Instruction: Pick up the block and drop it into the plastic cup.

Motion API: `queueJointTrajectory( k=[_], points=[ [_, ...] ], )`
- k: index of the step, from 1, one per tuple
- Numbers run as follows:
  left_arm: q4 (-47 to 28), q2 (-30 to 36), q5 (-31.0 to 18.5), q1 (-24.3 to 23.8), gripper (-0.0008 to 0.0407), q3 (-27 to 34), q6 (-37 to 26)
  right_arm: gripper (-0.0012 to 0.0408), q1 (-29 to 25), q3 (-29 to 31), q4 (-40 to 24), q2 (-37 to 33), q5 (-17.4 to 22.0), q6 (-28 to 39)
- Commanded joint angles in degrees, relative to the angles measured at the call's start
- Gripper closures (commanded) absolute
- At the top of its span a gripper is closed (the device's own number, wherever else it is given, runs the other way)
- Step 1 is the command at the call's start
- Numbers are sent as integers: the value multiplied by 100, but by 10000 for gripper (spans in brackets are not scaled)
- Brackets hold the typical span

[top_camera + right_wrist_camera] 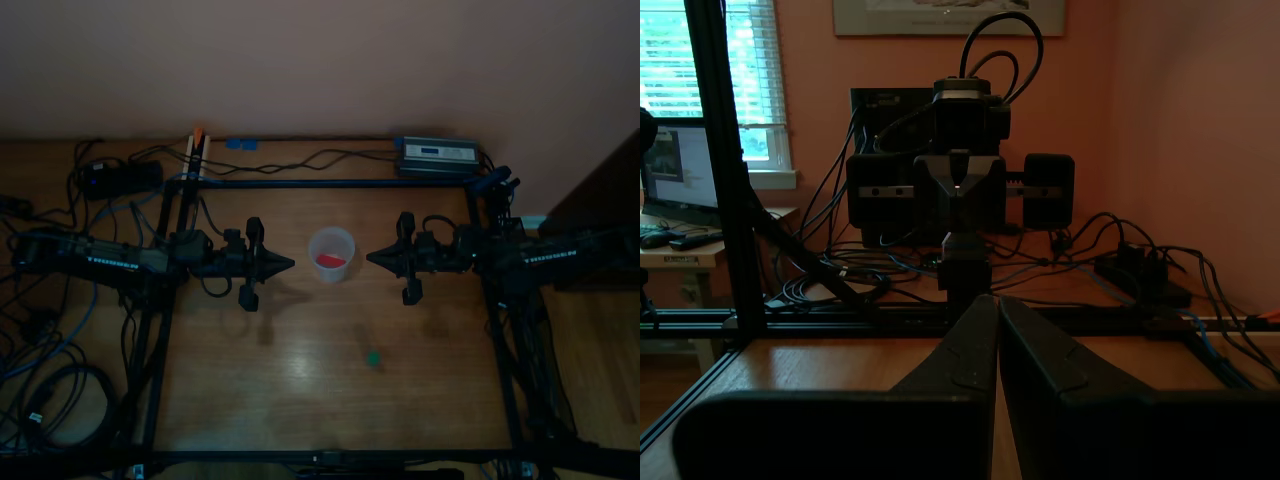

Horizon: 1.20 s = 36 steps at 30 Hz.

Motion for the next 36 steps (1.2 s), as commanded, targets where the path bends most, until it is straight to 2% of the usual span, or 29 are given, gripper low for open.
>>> queueJointTrajectory(
  k=[1,17,26,31,36],
  points=[
    [-13,0,-2,0,399,2,0,396,0,0,2,-7,2,2],
    [-13,0,-4,0,399,2,0,396,0,0,2,-7,0,-7],
    [-11,0,-2,0,399,2,0,389,0,0,-48,-17,-114,-610],
    [-13,0,-4,0,399,2,-2,333,0,0,-439,-96,-181,-715],
    [-15,0,-4,0,399,2,0,220,2,0,-973,-302,-483,-717]
  ],
)
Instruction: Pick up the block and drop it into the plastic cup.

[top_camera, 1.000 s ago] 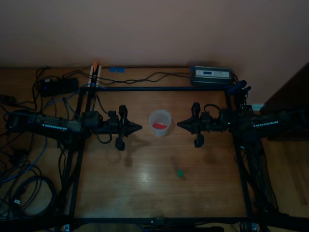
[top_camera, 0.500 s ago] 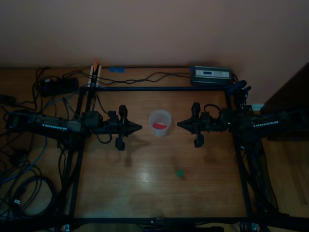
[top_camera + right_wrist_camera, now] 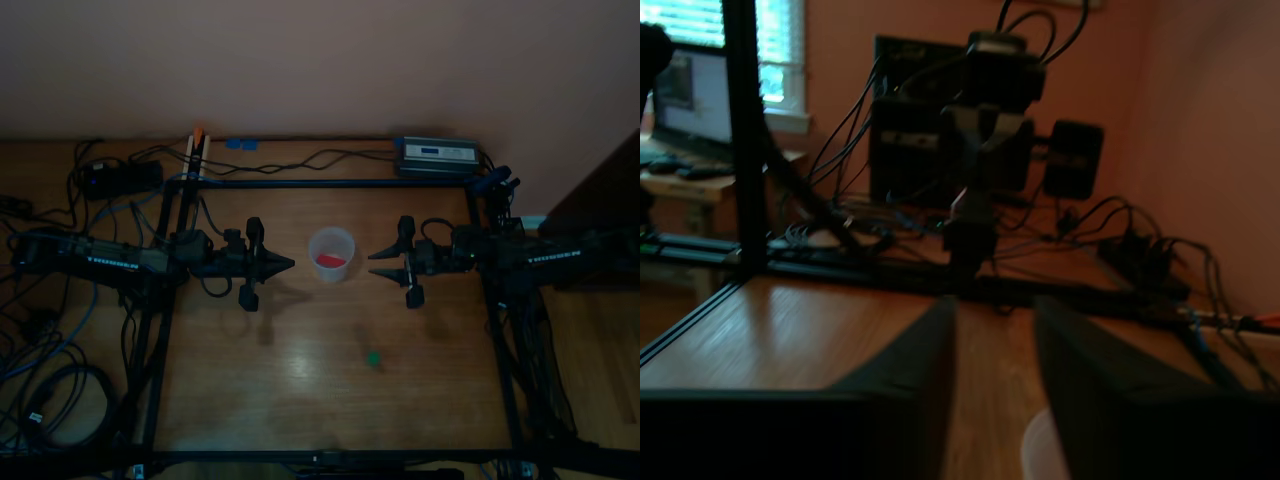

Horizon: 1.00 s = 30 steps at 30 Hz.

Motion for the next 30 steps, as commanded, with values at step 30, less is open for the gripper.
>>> queueJointTrajectory(
  k=[30],
  points=[
    [0,0,-2,0,399,2,0,194,1021,2,-3377,-1001,-588,-188]
  ],
)
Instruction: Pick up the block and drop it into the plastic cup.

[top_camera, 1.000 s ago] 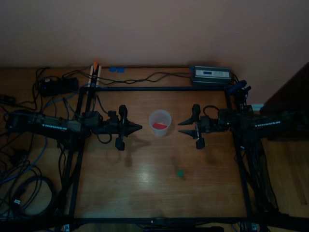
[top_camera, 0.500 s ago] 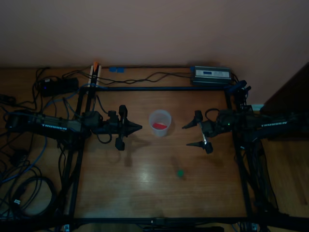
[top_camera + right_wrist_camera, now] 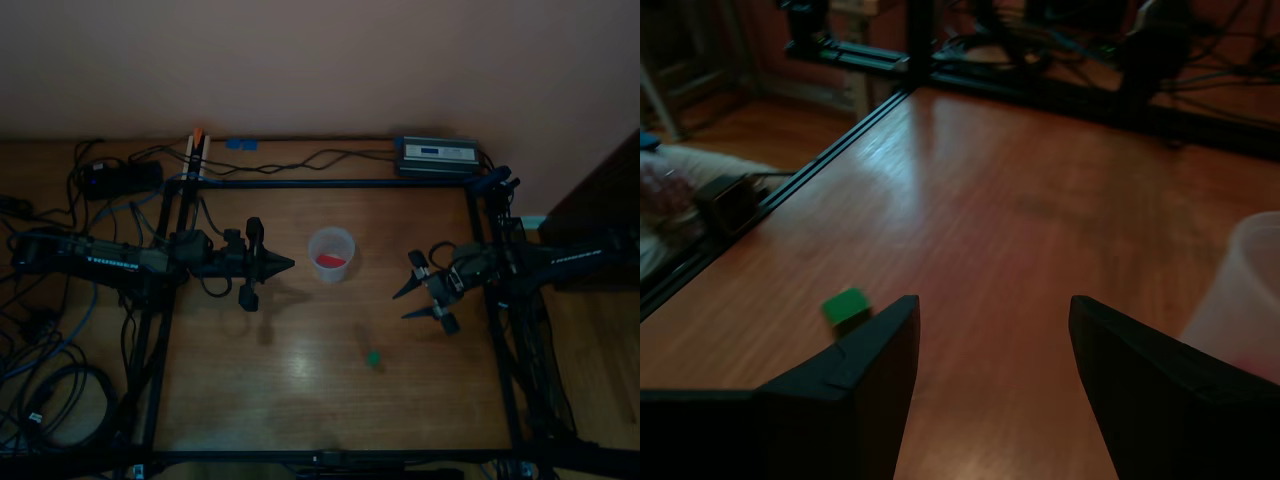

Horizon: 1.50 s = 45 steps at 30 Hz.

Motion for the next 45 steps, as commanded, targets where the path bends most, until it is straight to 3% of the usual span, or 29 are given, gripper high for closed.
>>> queueJointTrajectory(
  k=[1,13,23,45],
  points=[
    [4,0,2,0,399,2,0,191,151,7,-9,63,103,0],
    [0,0,2,0,399,2,2,113,643,7,-4,662,511,66],
    [2,0,0,0,399,2,2,136,848,7,87,1329,516,358],
    [4,0,2,0,399,2,0,137,1062,7,737,2118,507,680]
  ],
)
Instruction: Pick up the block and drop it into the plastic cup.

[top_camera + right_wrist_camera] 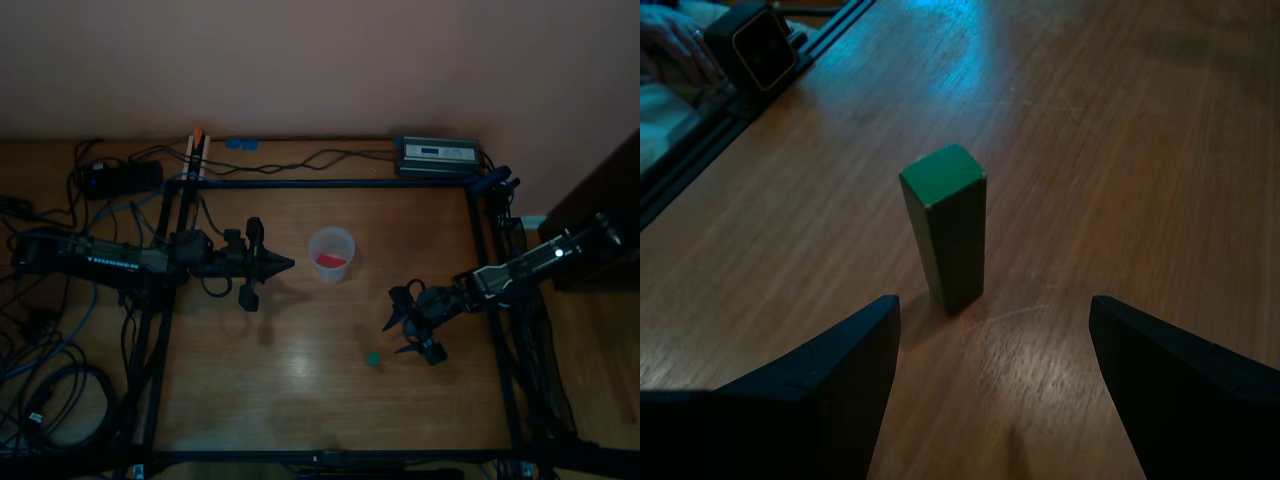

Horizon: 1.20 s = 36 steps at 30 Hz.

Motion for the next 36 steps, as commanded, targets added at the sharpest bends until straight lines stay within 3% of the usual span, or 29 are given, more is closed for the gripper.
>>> queueJointTrajectory(
  k=[1,9,20,26,36],
  points=[
    [-2,0,2,0,399,2,0,137,0,4,87,0,-17,44],
    [-2,0,0,0,399,2,2,133,0,4,256,0,-31,330],
    [0,0,0,0,399,2,0,77,0,4,662,197,-20,483],
    [-2,0,0,0,399,2,0,83,0,4,866,568,-13,417],
    [0,0,2,0,399,2,2,88,2,4,885,603,-11,376]
  ],
)
